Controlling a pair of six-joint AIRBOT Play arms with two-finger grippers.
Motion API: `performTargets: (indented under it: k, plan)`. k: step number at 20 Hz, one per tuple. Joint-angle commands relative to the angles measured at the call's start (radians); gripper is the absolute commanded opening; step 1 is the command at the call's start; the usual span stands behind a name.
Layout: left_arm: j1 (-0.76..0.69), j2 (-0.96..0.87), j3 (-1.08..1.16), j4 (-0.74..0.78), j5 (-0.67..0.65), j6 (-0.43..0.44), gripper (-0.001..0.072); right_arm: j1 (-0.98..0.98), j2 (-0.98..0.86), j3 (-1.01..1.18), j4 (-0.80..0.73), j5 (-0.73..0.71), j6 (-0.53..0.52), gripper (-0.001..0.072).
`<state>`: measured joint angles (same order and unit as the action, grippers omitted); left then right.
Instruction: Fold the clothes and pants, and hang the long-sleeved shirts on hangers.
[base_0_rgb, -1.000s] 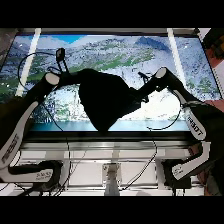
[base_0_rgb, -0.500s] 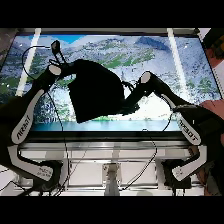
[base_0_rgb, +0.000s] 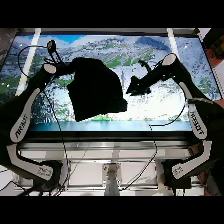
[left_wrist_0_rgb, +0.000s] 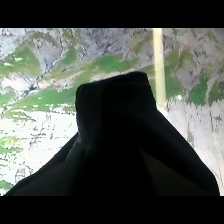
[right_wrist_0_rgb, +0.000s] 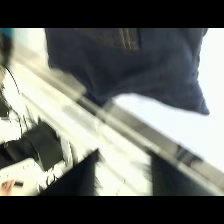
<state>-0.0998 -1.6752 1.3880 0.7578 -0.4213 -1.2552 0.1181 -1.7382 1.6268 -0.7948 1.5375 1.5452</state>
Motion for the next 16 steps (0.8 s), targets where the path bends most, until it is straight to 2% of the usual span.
performTargets:
  k: [1, 2, 3, 4, 5, 7, 8, 9, 10, 11, 14, 16]
  plan:
    - [0.014, 0.022, 0.001, 0.000, -0.028, 0.025, 0.0229, -0.061, 0.000, 0.104, -0.013, -0.019, -0.051, 0.0111]
    - [0.024, 0.035, 0.001, 0.003, -0.029, 0.029, 0.0229, -0.071, 0.000, 0.109, -0.015, -0.022, -0.051, 0.0106]
    - [0.037, 0.048, 0.001, 0.010, -0.028, 0.029, 0.0229, -0.079, -0.001, 0.109, -0.018, -0.023, -0.054, 0.0049]
    - [0.055, 0.065, 0.001, 0.023, -0.028, 0.029, 0.0230, -0.085, -0.002, 0.109, -0.024, -0.032, -0.060, 0.0026]
    - [0.073, 0.081, 0.001, 0.026, -0.029, 0.029, 0.0255, -0.087, -0.004, 0.109, -0.026, -0.040, -0.064, 0.0026]
    - [0.102, 0.103, 0.001, 0.026, -0.053, 0.028, 0.0427, -0.085, -0.010, 0.109, -0.020, -0.055, -0.066, 0.0026]
    - [0.114, 0.113, 0.001, 0.026, -0.088, 0.028, 0.0425, -0.080, -0.010, 0.109, -0.021, -0.064, -0.067, 0.0026]
    - [0.126, 0.122, 0.001, 0.026, -0.130, 0.028, 0.0328, -0.078, -0.010, 0.109, -0.019, -0.067, -0.067, 0.0026]
    - [0.138, 0.128, 0.001, 0.026, -0.185, 0.029, 0.0120, -0.078, -0.010, 0.109, -0.021, -0.066, -0.067, 0.0026]
    - [0.153, 0.132, 0.001, 0.027, -0.246, 0.029, 0.0018, -0.082, -0.010, 0.109, -0.022, -0.068, -0.070, 0.0025]
    - [0.212, 0.133, -0.002, 0.027, -0.493, 0.033, 0.0015, -0.100, -0.010, 0.109, -0.022, -0.069, -0.095, 0.0024]
    - [0.247, 0.137, -0.026, 0.027, -0.669, 0.126, 0.0013, -0.110, -0.010, 0.109, -0.021, -0.068, -0.101, 0.0024]
